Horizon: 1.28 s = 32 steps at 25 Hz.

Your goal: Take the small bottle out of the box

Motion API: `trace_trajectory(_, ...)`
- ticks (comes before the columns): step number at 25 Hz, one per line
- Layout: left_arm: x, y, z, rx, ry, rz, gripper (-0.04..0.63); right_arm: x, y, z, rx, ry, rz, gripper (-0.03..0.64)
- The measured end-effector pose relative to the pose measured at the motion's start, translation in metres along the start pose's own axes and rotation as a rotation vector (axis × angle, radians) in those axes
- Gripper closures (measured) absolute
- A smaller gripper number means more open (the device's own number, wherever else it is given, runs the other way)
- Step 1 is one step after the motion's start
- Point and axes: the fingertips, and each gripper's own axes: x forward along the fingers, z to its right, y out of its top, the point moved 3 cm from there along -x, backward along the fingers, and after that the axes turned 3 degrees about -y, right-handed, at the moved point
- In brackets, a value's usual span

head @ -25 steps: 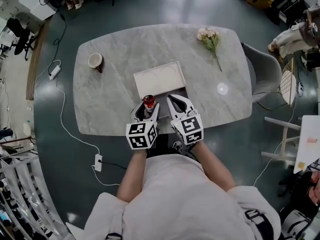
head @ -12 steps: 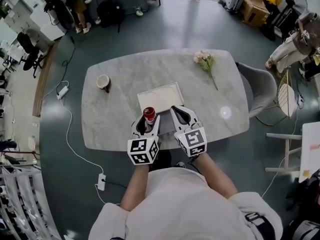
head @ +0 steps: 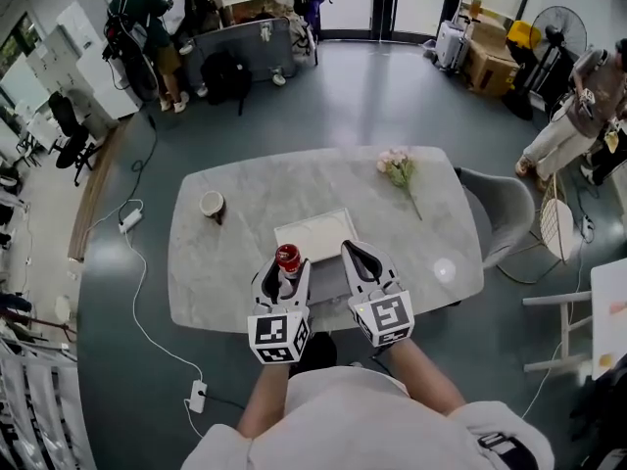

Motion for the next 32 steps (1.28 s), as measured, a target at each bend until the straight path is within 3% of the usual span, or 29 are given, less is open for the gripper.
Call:
trace_trajectory(6,-0.015,0.026,0.012,0.040,-0.008,0.085,0.357,-0.017,0.032,0.009,-0.028,-0.030,0.077,0.592)
trace_trajectory(19,-0.024,0.064,0.031,0.100,-0.033,0.167,0.357,-0.035,0.054,0.018,-0.055,-0.070,0.138,0.592)
trace_trajectory(32,-0.020,0.070,0.041,0.117,-0.052,0.186,0.357,-0.040,0.056,0.029,-0.074,-0.094,0.143,0.592)
